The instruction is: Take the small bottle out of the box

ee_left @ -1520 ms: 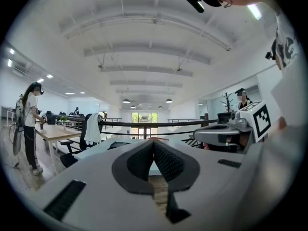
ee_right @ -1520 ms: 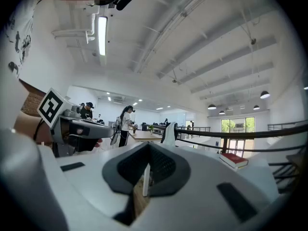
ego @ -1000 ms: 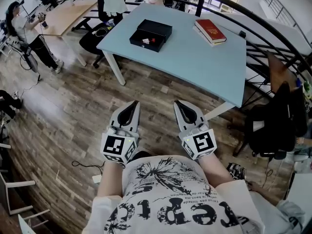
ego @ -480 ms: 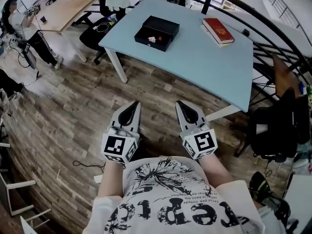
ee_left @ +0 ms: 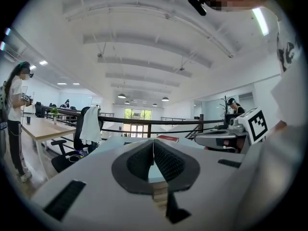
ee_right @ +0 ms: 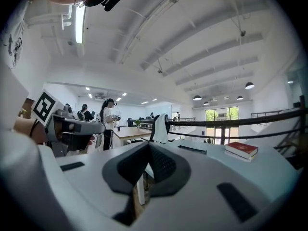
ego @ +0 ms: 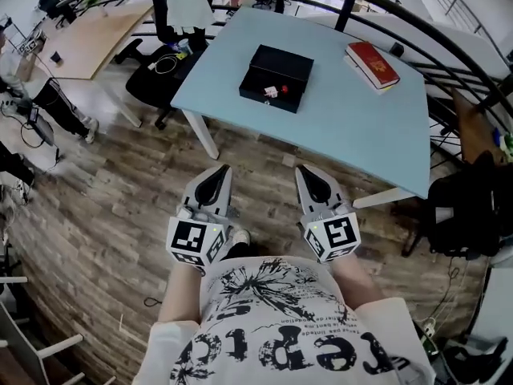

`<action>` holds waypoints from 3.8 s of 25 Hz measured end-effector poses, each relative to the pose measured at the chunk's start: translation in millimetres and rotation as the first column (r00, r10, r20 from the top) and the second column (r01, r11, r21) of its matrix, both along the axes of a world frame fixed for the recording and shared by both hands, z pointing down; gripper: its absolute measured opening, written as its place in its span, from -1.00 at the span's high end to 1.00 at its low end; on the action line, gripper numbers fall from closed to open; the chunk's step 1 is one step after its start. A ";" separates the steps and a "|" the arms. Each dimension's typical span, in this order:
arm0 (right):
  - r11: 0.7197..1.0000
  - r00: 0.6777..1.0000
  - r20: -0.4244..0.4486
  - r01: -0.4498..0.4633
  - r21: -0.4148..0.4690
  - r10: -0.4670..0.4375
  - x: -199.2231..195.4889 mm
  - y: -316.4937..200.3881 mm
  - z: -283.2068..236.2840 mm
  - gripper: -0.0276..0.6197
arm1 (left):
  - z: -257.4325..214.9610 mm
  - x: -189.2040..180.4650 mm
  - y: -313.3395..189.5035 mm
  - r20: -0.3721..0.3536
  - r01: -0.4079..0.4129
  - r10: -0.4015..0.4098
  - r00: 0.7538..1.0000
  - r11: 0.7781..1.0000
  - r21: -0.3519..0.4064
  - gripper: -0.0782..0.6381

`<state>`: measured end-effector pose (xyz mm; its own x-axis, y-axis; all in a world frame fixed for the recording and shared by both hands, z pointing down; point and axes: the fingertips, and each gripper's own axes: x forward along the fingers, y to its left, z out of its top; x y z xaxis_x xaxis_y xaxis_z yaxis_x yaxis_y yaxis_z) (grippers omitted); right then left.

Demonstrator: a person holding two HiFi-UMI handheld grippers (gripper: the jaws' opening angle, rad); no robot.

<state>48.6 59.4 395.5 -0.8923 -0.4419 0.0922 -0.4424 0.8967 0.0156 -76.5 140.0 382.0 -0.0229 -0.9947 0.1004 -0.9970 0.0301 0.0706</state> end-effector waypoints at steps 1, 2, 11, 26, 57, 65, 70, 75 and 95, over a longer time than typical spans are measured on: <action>1.000 1.000 0.000 -0.019 0.000 0.019 -14.7 -4.6 -0.2 0.89 | 0.0 -17.0 -6.0 0.004 -0.015 0.015 1.000 1.000 -0.004 0.73; 0.999 0.999 0.000 -0.036 0.000 0.036 -28.7 -9.2 -0.4 0.89 | 0.5 -32.9 -12.2 0.005 -0.028 0.028 1.000 1.000 -0.008 0.73; 0.991 0.990 -0.041 -0.132 0.011 0.132 -98.9 -48.7 2.3 0.89 | 15.2 -110.7 -72.2 -0.042 -0.123 0.121 0.992 0.991 -0.050 0.72; 0.976 0.974 -0.066 -0.218 0.015 0.219 -138.5 -231.2 24.6 0.89 | 40.6 -151.7 -253.6 -0.037 -0.214 0.211 0.977 0.969 -0.126 0.72; 0.853 0.856 -0.183 -0.508 -0.121 0.483 -109.1 -356.7 73.9 0.89 | 249.4 -97.5 -430.3 -0.164 -0.501 0.614 0.772 0.429 -0.752 0.21; 0.822 0.823 -0.211 -0.557 -0.121 0.527 -103.9 -350.3 81.3 0.89 | 292.9 -92.4 -430.6 -0.164 -0.464 0.667 0.727 0.301 -0.833 0.09; 0.810 0.810 -0.226 -0.574 -0.121 0.541 -98.7 -347.5 84.9 0.89 | 304.0 -91.1 -436.6 -0.223 -0.475 0.628 0.745 0.266 -0.839 0.08; 0.792 0.793 -0.234 -0.599 -0.123 0.563 -90.6 -348.3 86.4 0.89 | 306.5 -92.4 -442.0 -0.168 -0.442 0.649 0.742 0.284 -0.851 0.10; 0.807 0.808 -0.202 -0.580 -0.106 0.554 -103.6 -347.9 71.9 0.89 | 260.8 -97.3 -432.0 -0.112 -0.488 0.678 0.727 0.394 -0.779 0.14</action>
